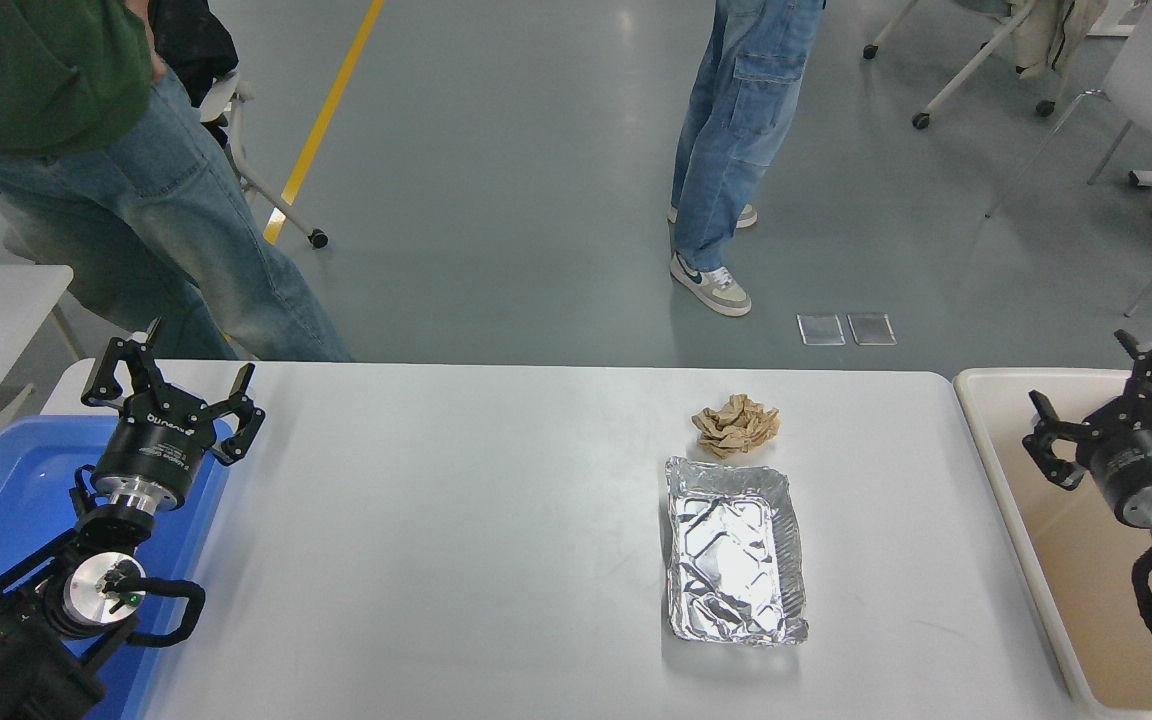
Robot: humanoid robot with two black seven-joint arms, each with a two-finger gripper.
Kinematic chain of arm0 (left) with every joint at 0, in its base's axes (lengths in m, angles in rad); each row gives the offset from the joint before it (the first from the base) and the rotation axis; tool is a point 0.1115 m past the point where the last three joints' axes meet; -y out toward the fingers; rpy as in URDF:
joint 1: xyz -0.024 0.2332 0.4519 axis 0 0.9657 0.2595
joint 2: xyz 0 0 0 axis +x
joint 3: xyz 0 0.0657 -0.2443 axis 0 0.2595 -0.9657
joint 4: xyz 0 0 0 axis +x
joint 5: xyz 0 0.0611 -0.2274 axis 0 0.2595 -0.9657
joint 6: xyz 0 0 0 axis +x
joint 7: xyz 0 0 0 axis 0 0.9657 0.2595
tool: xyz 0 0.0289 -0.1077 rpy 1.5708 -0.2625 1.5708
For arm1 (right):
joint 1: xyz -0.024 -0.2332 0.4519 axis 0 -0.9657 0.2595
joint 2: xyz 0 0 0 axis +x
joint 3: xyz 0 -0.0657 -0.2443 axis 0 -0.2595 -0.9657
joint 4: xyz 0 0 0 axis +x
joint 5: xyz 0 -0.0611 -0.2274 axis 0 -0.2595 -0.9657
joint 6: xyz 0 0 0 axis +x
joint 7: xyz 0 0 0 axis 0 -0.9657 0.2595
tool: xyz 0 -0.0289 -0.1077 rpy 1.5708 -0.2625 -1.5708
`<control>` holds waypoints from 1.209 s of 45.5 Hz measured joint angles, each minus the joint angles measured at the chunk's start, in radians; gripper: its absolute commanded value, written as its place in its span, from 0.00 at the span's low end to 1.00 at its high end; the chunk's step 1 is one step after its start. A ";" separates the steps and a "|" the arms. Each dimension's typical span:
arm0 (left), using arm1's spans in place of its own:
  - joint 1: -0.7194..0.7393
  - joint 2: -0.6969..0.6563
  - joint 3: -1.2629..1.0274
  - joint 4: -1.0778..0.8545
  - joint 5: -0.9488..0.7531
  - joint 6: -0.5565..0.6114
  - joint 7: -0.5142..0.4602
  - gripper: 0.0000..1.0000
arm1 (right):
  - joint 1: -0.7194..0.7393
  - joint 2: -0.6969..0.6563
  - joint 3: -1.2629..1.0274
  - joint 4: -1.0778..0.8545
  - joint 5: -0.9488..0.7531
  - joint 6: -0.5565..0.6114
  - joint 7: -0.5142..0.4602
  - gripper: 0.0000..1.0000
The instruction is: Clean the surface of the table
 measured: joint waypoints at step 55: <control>-0.001 0.000 0.000 0.000 0.000 0.000 0.000 0.99 | 0.020 0.062 -0.071 0.106 -0.125 -0.054 0.006 1.00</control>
